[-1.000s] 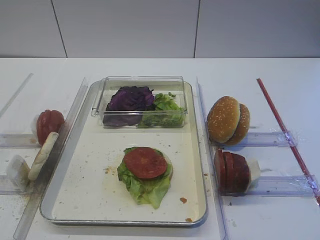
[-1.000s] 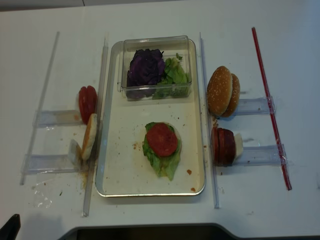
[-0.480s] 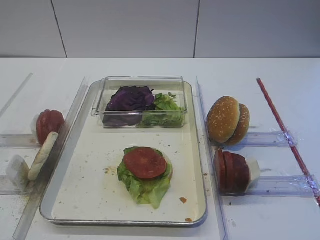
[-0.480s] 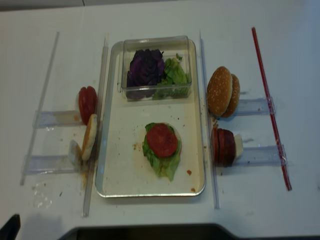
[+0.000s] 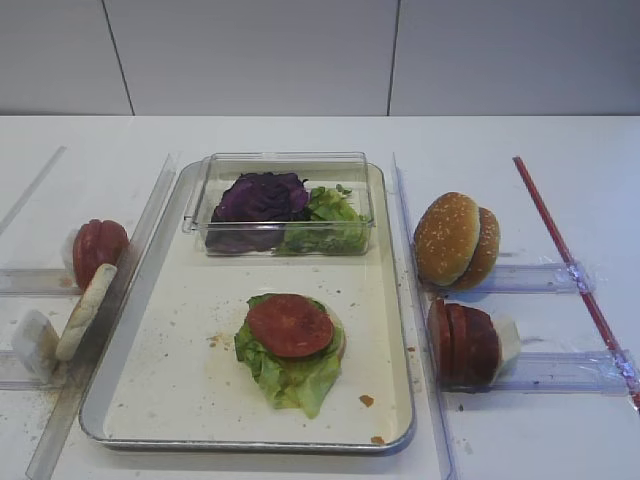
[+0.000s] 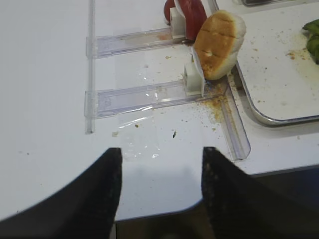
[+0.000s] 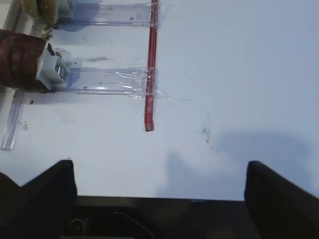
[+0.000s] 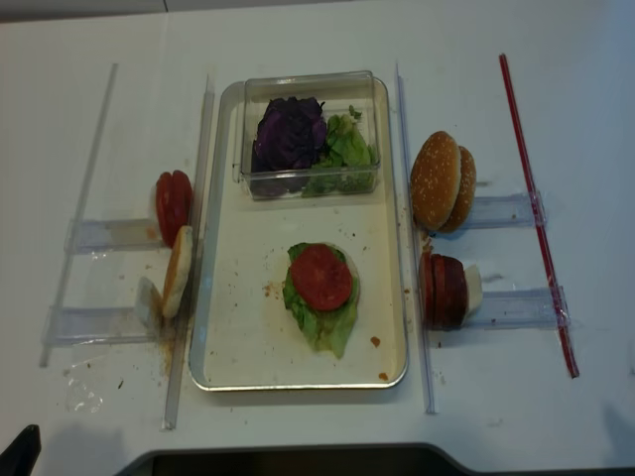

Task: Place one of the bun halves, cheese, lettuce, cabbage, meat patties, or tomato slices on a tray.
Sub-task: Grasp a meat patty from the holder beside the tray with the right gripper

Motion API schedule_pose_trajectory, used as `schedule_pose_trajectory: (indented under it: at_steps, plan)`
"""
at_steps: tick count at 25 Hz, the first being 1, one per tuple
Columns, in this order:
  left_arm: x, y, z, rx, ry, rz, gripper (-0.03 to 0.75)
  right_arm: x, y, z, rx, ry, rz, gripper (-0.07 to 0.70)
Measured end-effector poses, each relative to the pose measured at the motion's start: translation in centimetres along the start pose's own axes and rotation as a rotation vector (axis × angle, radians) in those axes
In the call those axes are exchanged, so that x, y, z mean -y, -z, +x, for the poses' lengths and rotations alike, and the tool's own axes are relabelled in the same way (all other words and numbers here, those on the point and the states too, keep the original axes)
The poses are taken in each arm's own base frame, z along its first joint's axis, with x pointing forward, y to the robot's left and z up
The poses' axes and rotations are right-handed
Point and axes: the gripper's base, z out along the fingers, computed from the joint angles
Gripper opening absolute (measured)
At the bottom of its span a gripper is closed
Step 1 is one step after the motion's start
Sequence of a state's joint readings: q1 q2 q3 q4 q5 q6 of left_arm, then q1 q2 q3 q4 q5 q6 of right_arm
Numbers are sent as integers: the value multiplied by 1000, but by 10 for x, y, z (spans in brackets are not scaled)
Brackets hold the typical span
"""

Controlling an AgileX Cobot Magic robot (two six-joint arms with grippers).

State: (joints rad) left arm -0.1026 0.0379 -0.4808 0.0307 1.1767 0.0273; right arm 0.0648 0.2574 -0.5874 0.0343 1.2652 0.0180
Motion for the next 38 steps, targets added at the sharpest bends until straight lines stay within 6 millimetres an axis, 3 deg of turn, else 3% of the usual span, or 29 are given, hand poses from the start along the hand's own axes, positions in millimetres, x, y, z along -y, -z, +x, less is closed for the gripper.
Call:
schedule_pose_trajectory:
  at_steps: [10, 22, 29, 38]
  plan:
    - [0, 0, 0, 0, 0, 0, 350, -7, 15, -53, -31, -61, -53, 692]
    - [0, 0, 0, 0, 0, 0, 350, -21, -22, -105, -242, -222, -175, 692]
    - [0, 0, 0, 0, 0, 0, 350, -34, -44, -129, -333, -219, -272, 693]
    - [0, 0, 0, 0, 0, 0, 350, -80, -62, -147, -456, -96, -270, 693]
